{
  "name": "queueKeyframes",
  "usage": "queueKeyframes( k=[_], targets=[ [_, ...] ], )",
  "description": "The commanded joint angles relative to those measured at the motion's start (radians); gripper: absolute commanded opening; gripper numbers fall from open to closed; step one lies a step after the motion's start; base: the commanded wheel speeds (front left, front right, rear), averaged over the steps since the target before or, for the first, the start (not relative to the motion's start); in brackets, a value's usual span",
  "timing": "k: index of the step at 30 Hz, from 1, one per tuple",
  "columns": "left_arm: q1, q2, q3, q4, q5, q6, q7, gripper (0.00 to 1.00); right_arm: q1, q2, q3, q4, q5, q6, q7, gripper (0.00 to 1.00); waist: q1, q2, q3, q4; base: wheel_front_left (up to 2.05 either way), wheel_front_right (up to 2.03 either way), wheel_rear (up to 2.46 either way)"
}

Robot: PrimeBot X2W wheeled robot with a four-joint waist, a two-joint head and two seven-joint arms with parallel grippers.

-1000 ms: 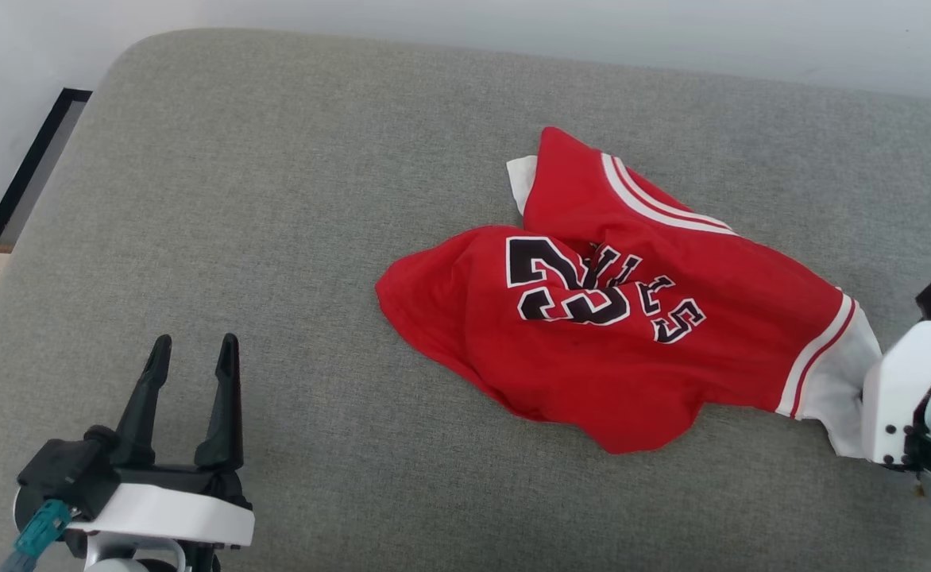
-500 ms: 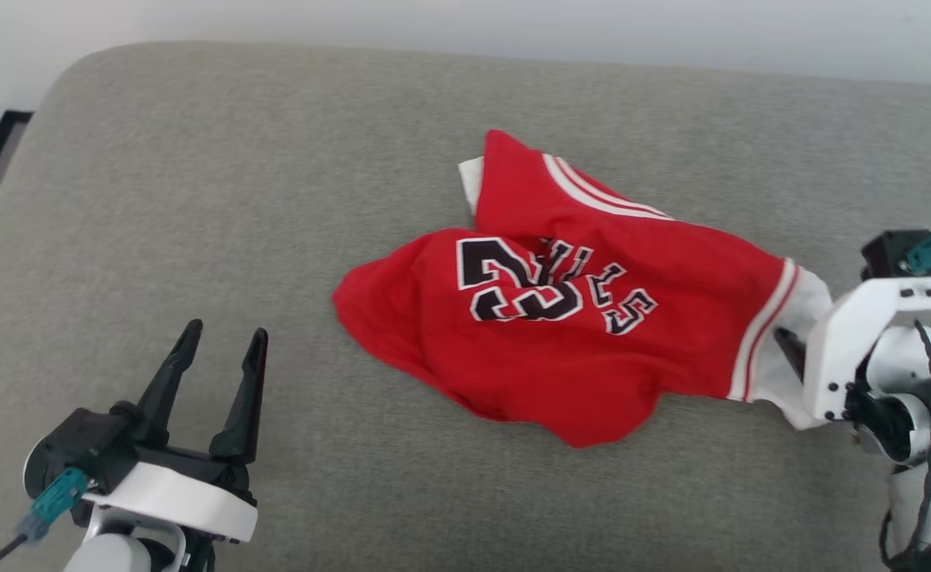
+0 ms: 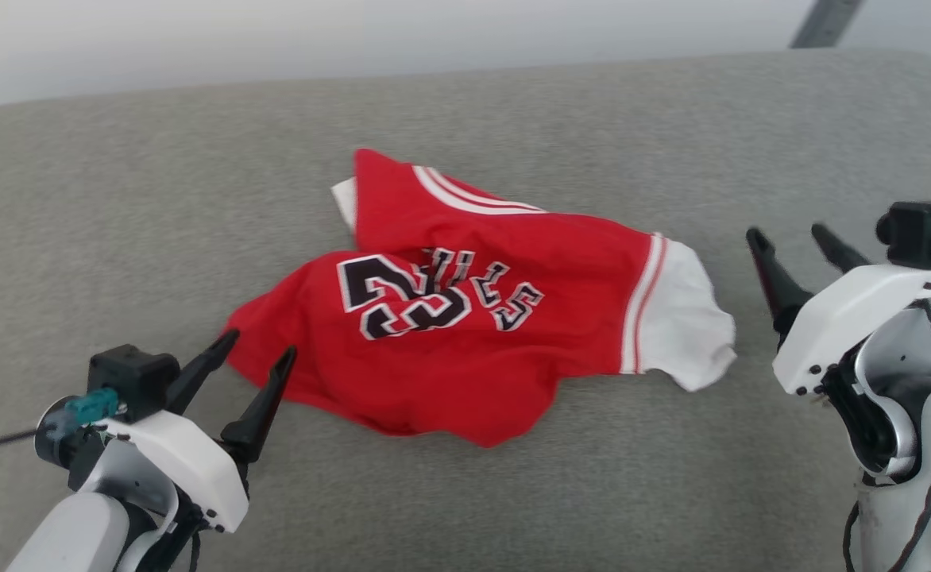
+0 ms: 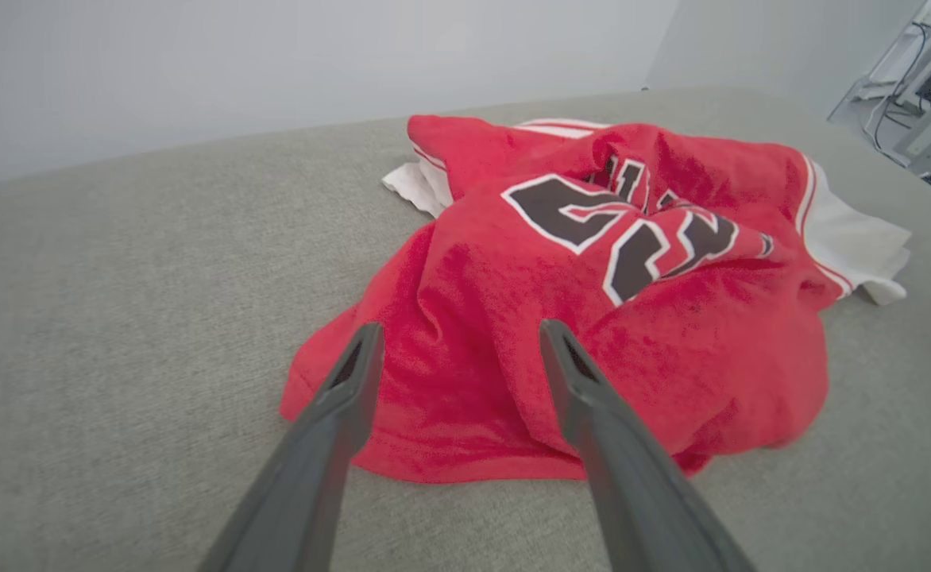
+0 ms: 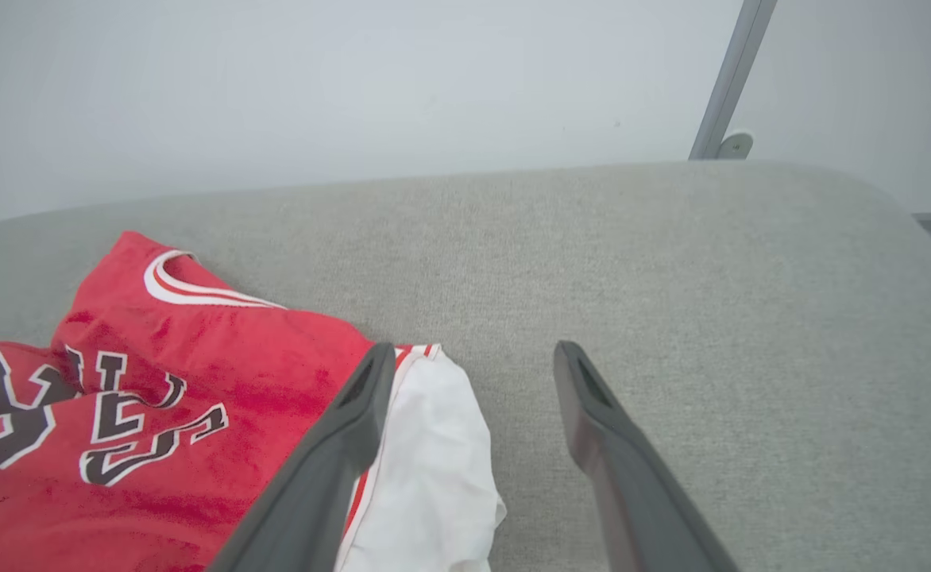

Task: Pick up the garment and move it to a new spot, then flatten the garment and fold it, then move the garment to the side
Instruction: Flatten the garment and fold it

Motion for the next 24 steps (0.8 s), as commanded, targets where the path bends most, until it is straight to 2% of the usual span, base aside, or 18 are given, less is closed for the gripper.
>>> queueKeyframes(
  k=[1, 3, 4, 10, 15, 18, 19, 20, 24],
  targets=[
    [-0.021, 0.012, -0.008, 0.013, -0.014, -0.002, 0.037, 1.0, 0.01, 0.007, 0.004, -0.021, -0.004, 0.0, -0.058, 1.0, 0.0, -0.0001, 0.002, -0.047, 0.0, 0.0, 0.0],
    [-0.033, 0.014, -0.017, 0.035, -0.035, -0.002, 0.09, 1.0, 0.021, 0.013, 0.016, -0.039, -0.009, 0.0, -0.136, 1.0, 0.0, -0.0001, 0.002, -0.07, 0.0, 0.0, 0.0],
    [-0.033, 0.014, -0.017, 0.035, -0.035, -0.002, 0.09, 1.0, 0.021, 0.013, 0.016, -0.039, -0.009, 0.0, -0.136, 1.0, 0.0, -0.0001, 0.002, -0.07, 0.0, 0.0, 0.0],
    [-0.072, 0.026, -0.05, 0.101, -0.059, 0.014, 0.251, 1.0, 0.041, 0.017, 0.081, -0.072, -0.032, 0.0, -0.358, 1.0, 0.0, -0.0001, 0.008, -0.131, 0.0, 0.0, 0.0],
    [-0.111, 0.03, -0.069, 0.158, -0.065, 0.037, 0.351, 1.0, 0.059, 0.018, 0.129, -0.062, -0.02, 0.0, -0.506, 1.0, 0.0, -0.0001, 0.022, -0.168, 0.0, 0.0, 0.0],
    [-0.146, 0.032, -0.102, 0.225, -0.033, 0.06, 0.423, 1.0, 0.066, 0.018, 0.149, -0.037, 0.009, 0.0, -0.573, 1.0, 0.0, -0.0001, 0.039, -0.183, 0.0, 0.0, 0.0],
    [-0.153, 0.026, -0.108, 0.25, -0.036, 0.061, 0.441, 0.94, 0.067, 0.018, 0.154, -0.029, 0.009, 0.0, -0.58, 1.0, 0.0, -0.0001, 0.044, -0.184, 0.0, 0.0, 0.0],
    [-0.163, 0.024, -0.122, 0.27, -0.03, 0.058, 0.46, 0.0, 0.065, 0.019, 0.161, -0.02, 0.011, 0.0, -0.581, 1.0, 0.0, -0.0001, 0.048, -0.185, 0.0, 0.0, 0.0],
    [-0.195, 0.009, -0.158, 0.309, -0.036, 0.039, 0.512, 0.0, 0.046, 0.018, 0.168, 0.005, 0.016, 0.0, -0.594, 1.0, 0.0, -0.0001, 0.055, -0.179, 0.0, 0.0, 0.0]
  ],
)
